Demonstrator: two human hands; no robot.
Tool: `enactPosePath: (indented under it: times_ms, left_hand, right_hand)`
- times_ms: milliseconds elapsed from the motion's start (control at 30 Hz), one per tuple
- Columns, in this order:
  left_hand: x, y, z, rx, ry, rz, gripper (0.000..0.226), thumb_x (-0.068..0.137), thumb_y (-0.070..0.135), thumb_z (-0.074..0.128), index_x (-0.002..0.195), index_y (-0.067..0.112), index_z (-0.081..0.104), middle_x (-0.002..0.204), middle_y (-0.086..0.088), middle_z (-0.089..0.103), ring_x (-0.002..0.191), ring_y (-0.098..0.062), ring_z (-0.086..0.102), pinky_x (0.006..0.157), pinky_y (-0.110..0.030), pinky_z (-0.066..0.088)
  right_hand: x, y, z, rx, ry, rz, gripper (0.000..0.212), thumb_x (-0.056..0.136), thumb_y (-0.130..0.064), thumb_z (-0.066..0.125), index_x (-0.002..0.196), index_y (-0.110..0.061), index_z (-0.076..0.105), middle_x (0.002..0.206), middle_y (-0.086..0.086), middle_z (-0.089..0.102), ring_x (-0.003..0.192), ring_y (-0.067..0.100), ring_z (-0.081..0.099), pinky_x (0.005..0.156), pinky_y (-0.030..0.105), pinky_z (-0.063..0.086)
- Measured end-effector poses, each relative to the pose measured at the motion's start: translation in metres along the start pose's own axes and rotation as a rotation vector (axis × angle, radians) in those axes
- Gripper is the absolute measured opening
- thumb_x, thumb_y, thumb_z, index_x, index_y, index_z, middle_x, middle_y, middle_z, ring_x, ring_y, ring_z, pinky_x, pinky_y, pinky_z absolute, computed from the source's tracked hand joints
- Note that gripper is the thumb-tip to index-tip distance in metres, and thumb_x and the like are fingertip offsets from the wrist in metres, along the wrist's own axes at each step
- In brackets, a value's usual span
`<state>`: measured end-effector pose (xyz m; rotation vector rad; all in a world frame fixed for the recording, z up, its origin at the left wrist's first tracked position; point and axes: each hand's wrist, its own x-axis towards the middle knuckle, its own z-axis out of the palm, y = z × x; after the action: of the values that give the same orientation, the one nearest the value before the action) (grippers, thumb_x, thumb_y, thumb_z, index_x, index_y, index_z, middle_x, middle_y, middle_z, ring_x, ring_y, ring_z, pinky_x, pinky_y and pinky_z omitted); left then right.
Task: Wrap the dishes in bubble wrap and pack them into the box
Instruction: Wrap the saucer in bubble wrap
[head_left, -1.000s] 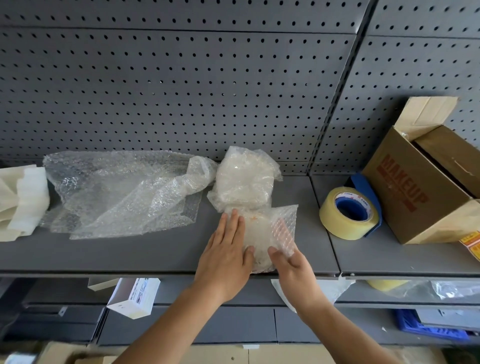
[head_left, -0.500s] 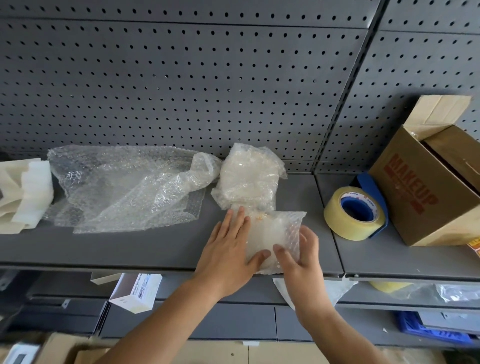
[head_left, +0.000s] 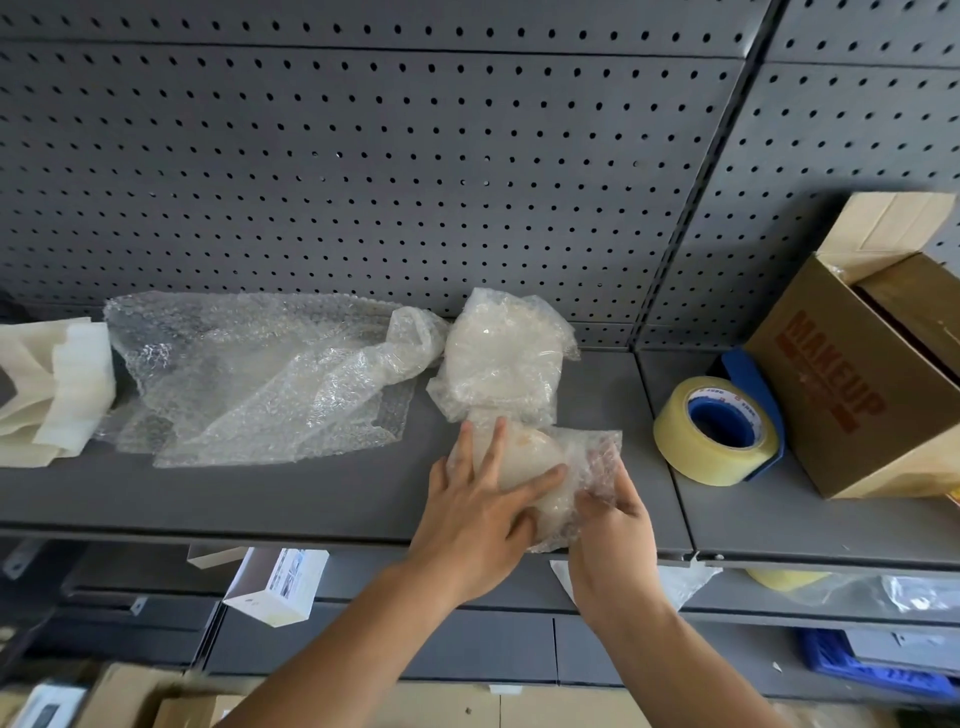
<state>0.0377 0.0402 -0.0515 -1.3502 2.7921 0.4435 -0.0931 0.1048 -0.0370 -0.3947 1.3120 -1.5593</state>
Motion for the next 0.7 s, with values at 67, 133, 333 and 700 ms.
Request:
enactPosePath:
  times_ms: [67, 133, 333, 700]
  left_hand:
    - [0.001, 0.001, -0.001, 0.014, -0.026, 0.001, 0.056, 0.105, 0.044, 0.03, 0.149, 0.067, 0.005, 0.163, -0.002, -0.038, 0.147, -0.038, -0.038, 0.122, -0.055, 0.004]
    - [0.001, 0.002, -0.002, 0.03, -0.038, 0.004, 0.056, 0.104, 0.044, 0.031, 0.15, 0.066, 0.006, 0.163, -0.002, -0.037, 0.146, -0.039, -0.038, 0.121, -0.056, 0.007]
    - [0.0, 0.003, -0.004, 0.003, -0.046, 0.011, 0.045, 0.105, 0.042, 0.033, 0.146, 0.058, 0.022, 0.164, 0.0, -0.034, 0.146, -0.038, -0.039, 0.12, -0.058, 0.005]
    - [-0.012, -0.016, -0.014, -0.766, 0.099, -0.013, 0.042, 0.109, 0.025, 0.027, 0.148, 0.037, 0.034, 0.164, 0.018, 0.028, 0.15, 0.01, -0.003, 0.125, -0.031, 0.012]
  right_hand:
    - [0.001, 0.001, 0.001, -0.046, -0.004, -0.005, 0.073, 0.095, 0.018, 0.028, 0.143, -0.03, 0.054, 0.124, 0.005, 0.072, 0.117, 0.024, 0.067, 0.109, 0.049, 0.046]
    - [0.002, 0.004, 0.0, -0.188, 0.015, -0.023, 0.083, 0.091, 0.02, 0.029, 0.146, -0.04, 0.049, 0.124, -0.002, 0.072, 0.112, 0.016, 0.069, 0.106, 0.044, 0.05]
    - [0.006, 0.013, 0.0, -0.864, -0.164, -0.284, 0.082, 0.089, 0.019, 0.037, 0.155, -0.029, 0.033, 0.163, -0.02, 0.018, 0.152, -0.002, 0.007, 0.119, 0.014, 0.023]
    - [0.002, 0.027, 0.003, -1.711, -0.251, -0.5, 0.085, 0.095, -0.062, 0.013, 0.158, -0.014, -0.019, 0.165, 0.007, -0.027, 0.149, 0.018, -0.032, 0.126, 0.039, -0.01]
